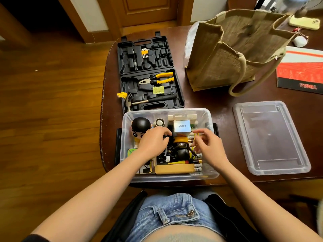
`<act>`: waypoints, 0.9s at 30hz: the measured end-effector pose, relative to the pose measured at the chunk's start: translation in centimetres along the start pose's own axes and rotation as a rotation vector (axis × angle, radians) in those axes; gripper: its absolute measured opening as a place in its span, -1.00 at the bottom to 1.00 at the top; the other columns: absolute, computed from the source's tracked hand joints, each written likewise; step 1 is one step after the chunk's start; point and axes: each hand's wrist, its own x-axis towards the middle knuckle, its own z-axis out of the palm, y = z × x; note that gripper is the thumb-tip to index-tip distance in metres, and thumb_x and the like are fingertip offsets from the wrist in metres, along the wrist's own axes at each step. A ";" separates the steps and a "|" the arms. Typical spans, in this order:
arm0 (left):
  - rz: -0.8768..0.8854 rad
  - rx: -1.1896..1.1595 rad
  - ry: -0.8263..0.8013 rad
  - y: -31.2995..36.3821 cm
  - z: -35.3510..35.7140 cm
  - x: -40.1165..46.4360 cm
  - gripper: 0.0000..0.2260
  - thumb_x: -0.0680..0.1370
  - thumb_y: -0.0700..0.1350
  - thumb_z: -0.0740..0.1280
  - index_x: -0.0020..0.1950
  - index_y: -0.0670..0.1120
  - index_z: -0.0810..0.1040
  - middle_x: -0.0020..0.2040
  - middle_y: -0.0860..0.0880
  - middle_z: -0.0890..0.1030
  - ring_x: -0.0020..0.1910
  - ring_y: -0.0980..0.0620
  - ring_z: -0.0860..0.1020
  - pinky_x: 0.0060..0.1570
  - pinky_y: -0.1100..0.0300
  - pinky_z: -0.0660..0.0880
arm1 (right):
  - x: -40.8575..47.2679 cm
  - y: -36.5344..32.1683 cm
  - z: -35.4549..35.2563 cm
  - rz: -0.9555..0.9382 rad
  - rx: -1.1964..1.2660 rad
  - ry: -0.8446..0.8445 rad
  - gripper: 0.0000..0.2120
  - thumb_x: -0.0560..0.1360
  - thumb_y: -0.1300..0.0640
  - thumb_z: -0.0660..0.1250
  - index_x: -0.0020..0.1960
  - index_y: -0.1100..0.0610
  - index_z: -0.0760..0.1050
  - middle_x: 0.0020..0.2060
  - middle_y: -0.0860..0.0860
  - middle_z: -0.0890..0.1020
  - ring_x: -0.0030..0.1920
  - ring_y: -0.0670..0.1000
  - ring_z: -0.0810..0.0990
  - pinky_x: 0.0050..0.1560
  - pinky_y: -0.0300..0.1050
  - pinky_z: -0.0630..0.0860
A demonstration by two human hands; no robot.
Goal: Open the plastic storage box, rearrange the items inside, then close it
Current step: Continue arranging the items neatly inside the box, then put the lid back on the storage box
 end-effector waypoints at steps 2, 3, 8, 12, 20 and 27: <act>0.052 -0.070 0.018 1.5 0.2 -0.2 -0.80 0.58 -0.14 0.26 0.13 0.01 0.60 0.11 0.03 0.60 -0.02 0.10 0.55 0.05 0.13 0.50 | -0.2 0.4 -0.8 -0.061 0.060 0.096 -0.83 0.55 0.25 0.23 0.00 0.02 0.52 -0.40 0.00 0.61 -0.44 -0.13 0.53 -0.39 -0.30 0.50; 0.071 -0.102 0.043 2.4 0.3 -0.2 -0.81 0.58 -0.14 0.26 0.12 0.00 0.61 0.08 0.03 0.60 -0.04 0.12 0.54 0.04 0.17 0.48 | -0.1 0.7 -1.3 -0.074 0.081 0.141 -0.81 0.55 0.26 0.23 -0.03 0.00 0.52 -0.41 0.00 0.61 -0.43 -0.14 0.54 -0.39 -0.32 0.48; 0.110 -0.259 0.130 8.6 1.7 0.5 -0.83 0.57 -0.18 0.26 0.03 -0.01 0.63 -0.01 0.07 0.64 -0.10 0.12 0.56 -0.02 0.24 0.46 | 0.4 4.0 -5.6 -0.023 0.067 0.268 -0.83 0.54 0.26 0.22 -0.07 0.02 0.51 -0.40 -0.05 0.60 -0.39 -0.22 0.54 -0.31 -0.37 0.44; 0.100 -0.337 0.047 14.2 4.8 1.5 -0.83 0.58 -0.17 0.26 0.02 -0.01 0.63 -0.04 0.05 0.63 -0.14 0.11 0.56 -0.08 0.24 0.47 | 0.2 8.3 -11.0 0.140 0.053 0.292 -0.86 0.56 0.24 0.20 -0.03 0.09 0.53 -0.34 -0.05 0.61 -0.33 -0.09 0.54 -0.34 -0.25 0.44; -0.307 -0.609 -0.165 21.0 15.1 4.4 -0.84 0.58 -0.24 0.24 0.03 -0.13 0.61 -0.12 -0.11 0.61 -0.18 0.00 0.56 -0.07 0.09 0.52 | -0.8 15.8 -23.3 0.346 -0.181 0.326 -0.79 0.51 0.27 0.22 0.12 0.14 0.52 0.11 0.12 0.57 0.10 0.09 0.52 0.05 -0.09 0.41; -0.562 -0.581 -0.144 23.0 21.6 5.2 -0.73 0.57 -0.22 0.23 0.26 -0.15 0.51 0.17 -0.14 0.56 0.14 -0.09 0.54 0.17 0.07 0.48 | -1.5 19.8 -28.5 0.476 -0.406 0.370 -0.65 0.50 0.22 0.27 0.28 0.22 0.41 0.35 0.19 0.35 0.35 0.20 0.27 0.28 0.02 0.28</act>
